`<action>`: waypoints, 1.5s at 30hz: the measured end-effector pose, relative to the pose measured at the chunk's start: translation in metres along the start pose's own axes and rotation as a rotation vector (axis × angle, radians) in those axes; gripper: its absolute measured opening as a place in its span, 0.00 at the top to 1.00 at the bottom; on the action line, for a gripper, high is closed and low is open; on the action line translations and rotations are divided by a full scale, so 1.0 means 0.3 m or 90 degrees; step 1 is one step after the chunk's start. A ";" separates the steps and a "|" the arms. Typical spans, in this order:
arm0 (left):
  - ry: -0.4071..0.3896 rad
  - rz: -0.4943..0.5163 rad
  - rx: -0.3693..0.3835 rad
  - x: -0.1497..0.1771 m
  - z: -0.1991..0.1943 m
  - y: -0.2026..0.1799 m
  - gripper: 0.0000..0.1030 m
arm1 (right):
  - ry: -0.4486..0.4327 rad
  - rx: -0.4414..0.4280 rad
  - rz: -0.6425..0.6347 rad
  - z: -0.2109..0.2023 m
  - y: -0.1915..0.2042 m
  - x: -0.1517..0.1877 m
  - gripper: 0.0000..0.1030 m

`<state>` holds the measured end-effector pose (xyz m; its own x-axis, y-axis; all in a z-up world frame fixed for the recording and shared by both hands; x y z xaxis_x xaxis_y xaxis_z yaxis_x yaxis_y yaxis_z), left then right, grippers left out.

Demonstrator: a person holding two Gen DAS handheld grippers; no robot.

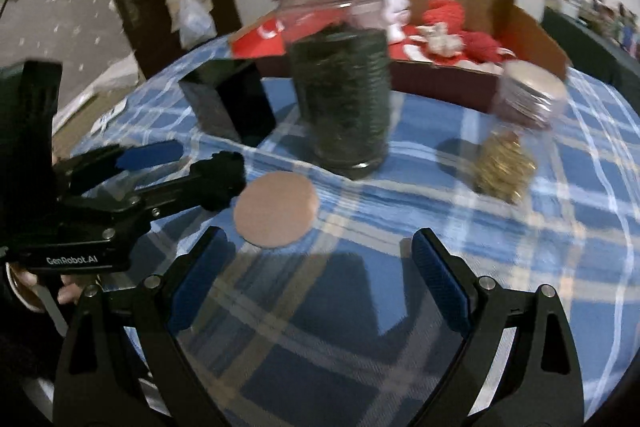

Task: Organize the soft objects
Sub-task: 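Move both tools down toward the black scrunchie and tan round sponge, then grasp the black scrunchie with the left tool while the right tool grasps the tan sponge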

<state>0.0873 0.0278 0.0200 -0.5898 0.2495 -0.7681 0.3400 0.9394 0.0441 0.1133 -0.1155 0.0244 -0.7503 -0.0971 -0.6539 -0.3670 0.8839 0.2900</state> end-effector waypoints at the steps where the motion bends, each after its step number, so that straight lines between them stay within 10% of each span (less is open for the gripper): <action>1: 0.003 0.001 0.007 -0.003 0.004 0.003 0.33 | 0.007 0.000 -0.011 0.011 0.011 -0.005 0.08; 5: 0.013 0.002 0.047 -0.022 0.023 0.013 0.52 | 0.033 -0.004 -0.052 0.061 0.057 -0.030 0.10; 8: 0.019 0.008 0.079 -0.030 0.034 0.012 0.70 | 0.054 -0.017 -0.071 0.087 0.082 -0.033 0.35; 15: 0.017 0.018 0.118 -0.036 0.041 -0.002 0.77 | 0.040 -0.016 -0.081 0.073 0.089 -0.015 0.84; 45: -0.015 0.053 0.173 -0.086 0.009 -0.115 0.78 | -0.026 0.016 -0.007 -0.064 -0.021 -0.010 0.85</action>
<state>0.0929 -0.0117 0.0366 -0.5352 0.3147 -0.7839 0.5727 0.8173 -0.0629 0.1073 -0.1296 0.0380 -0.7227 -0.0886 -0.6854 -0.3610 0.8941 0.2650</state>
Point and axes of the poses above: each gripper's, at about its wrist camera, not at the fingertips, and z roughly the way its jaws point, y to its left, x to its underside, the point moved 2 cm from there along z, roughly the way its jaws point, and after that the axes turned 11 degrees about z, right-handed, at the moved point
